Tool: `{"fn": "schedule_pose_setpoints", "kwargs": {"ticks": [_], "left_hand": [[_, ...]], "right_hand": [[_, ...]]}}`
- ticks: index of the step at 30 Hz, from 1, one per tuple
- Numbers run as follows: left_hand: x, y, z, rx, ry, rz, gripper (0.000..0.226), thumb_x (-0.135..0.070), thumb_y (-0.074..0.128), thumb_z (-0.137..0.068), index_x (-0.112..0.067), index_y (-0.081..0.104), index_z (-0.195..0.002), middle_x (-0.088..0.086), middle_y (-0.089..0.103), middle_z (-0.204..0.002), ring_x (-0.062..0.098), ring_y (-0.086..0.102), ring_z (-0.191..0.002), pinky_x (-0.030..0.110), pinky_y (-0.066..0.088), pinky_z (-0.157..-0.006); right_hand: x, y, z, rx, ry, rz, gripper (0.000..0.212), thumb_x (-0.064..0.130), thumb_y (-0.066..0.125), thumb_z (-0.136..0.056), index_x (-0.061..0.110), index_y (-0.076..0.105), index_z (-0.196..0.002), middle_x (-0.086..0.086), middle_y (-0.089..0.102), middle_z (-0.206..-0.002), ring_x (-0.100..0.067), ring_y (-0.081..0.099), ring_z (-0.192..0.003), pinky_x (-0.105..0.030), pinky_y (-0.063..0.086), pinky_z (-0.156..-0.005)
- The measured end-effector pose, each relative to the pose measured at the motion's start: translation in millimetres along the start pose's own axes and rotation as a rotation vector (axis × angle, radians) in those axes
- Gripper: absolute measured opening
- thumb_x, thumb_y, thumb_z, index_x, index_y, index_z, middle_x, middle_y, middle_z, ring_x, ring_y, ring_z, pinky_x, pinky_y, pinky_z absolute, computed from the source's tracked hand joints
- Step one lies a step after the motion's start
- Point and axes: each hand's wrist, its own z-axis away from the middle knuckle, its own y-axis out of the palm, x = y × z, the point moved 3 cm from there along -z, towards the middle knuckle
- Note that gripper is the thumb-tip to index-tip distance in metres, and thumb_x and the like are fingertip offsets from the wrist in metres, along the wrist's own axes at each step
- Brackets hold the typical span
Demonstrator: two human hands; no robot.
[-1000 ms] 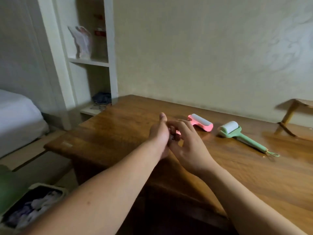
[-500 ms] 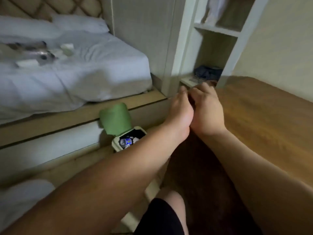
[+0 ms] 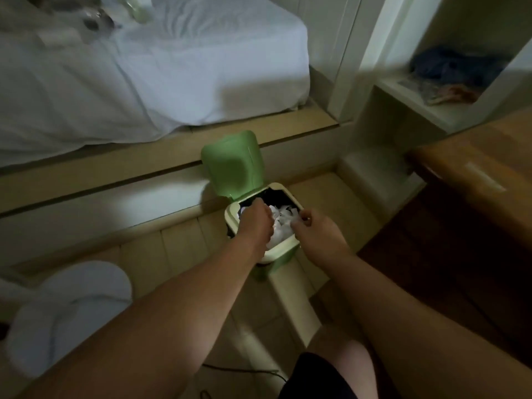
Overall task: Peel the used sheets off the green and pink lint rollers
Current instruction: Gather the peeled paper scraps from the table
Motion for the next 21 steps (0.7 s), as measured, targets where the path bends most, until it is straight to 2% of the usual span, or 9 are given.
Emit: {"fn": "schedule_pose_setpoints", "kwargs": {"ticks": [2,4,6,10,12,13,16,19,21], "left_hand": [[10.5,0.0,-20.9,0.039,-0.098,0.039,0.015,-0.026,0.059,-0.104,-0.022,0.067,-0.093,-0.002,0.058,-0.073,0.015,0.044,-0.057,0.026,0.035,-0.052],[14.3,1.4,-39.6,0.056,-0.121,0.129,0.016,-0.035,0.059,-0.113,-0.022,0.069,-0.113,0.000,0.064,-0.091,0.015,0.054,-0.063,0.025,0.048,-0.050],[12.9,1.7,-55.5,0.031,-0.117,0.234,0.027,-0.042,0.054,-0.117,-0.020,0.067,-0.127,0.007,0.066,-0.112,0.019,0.070,-0.078,0.033,0.061,-0.068],[21.1,-6.7,-79.9,-0.060,-0.210,0.395,0.034,-0.017,0.045,-0.116,-0.003,0.064,-0.139,0.020,0.067,-0.149,0.030,0.072,-0.117,0.040,0.060,-0.096],[23.0,-11.2,-90.2,-0.070,-0.191,0.401,0.038,-0.010,0.064,-0.111,0.002,0.056,-0.146,0.023,0.064,-0.149,0.030,0.068,-0.123,0.025,0.054,-0.094],[24.9,-10.3,-88.9,-0.103,-0.139,0.303,0.044,-0.011,0.068,-0.109,0.001,0.054,-0.149,0.021,0.063,-0.151,0.028,0.067,-0.118,0.017,0.050,-0.081],[15.3,-5.6,-90.1,-0.057,-0.051,0.227,0.050,-0.025,0.043,-0.121,-0.005,0.042,-0.167,0.022,0.047,-0.172,0.031,0.062,-0.120,0.020,0.050,-0.056],[10.4,2.0,-93.2,0.036,-0.055,0.176,0.046,-0.027,0.041,-0.122,-0.012,0.048,-0.166,0.019,0.053,-0.168,0.030,0.060,-0.127,0.032,0.053,-0.074],[13.0,0.0,-96.0,0.011,-0.005,0.138,0.042,-0.019,0.054,-0.119,-0.012,0.058,-0.160,0.016,0.066,-0.152,0.033,0.065,-0.137,0.028,0.055,-0.084]], "right_hand": [[-17.6,7.4,-14.0,-0.012,0.124,-0.088,0.041,0.039,0.064,-0.105,0.017,0.065,-0.140,-0.004,0.076,-0.113,-0.023,0.073,-0.100,-0.034,0.055,-0.078],[-33.3,12.3,-25.8,-0.013,0.196,-0.116,0.045,0.040,0.067,-0.103,0.018,0.064,-0.141,-0.006,0.076,-0.119,-0.027,0.075,-0.106,-0.040,0.062,-0.090],[-44.4,15.6,-35.1,-0.010,0.224,-0.124,0.046,0.041,0.067,-0.102,0.019,0.064,-0.142,-0.010,0.075,-0.128,-0.031,0.074,-0.114,-0.048,0.061,-0.100],[-57.2,22.8,-46.9,0.015,0.226,-0.199,0.036,0.039,0.067,-0.103,0.019,0.067,-0.133,-0.016,0.075,-0.125,-0.036,0.074,-0.114,-0.054,0.061,-0.100],[-61.1,26.5,-50.9,0.018,0.228,-0.254,0.033,0.035,0.068,-0.103,0.017,0.067,-0.131,-0.019,0.074,-0.125,-0.038,0.073,-0.117,-0.059,0.059,-0.102],[-62.5,28.2,-52.6,0.025,0.228,-0.265,0.033,0.034,0.067,-0.103,0.017,0.066,-0.131,-0.019,0.074,-0.126,-0.039,0.072,-0.118,-0.061,0.059,-0.103],[-63.9,32.2,-57.1,0.043,0.222,-0.291,0.032,0.033,0.066,-0.103,0.015,0.065,-0.131,-0.021,0.073,-0.128,-0.041,0.071,-0.120,-0.061,0.057,-0.105],[-63.6,32.4,-59.2,0.047,0.213,-0.293,0.031,0.034,0.067,-0.102,0.018,0.064,-0.128,-0.018,0.073,-0.123,-0.040,0.072,-0.117,-0.061,0.059,-0.103],[-62.4,31.3,-58.5,0.053,0.213,-0.292,0.030,0.033,0.067,-0.103,0.017,0.064,-0.129,-0.015,0.074,-0.119,-0.037,0.073,-0.113,-0.062,0.058,-0.103]]}}
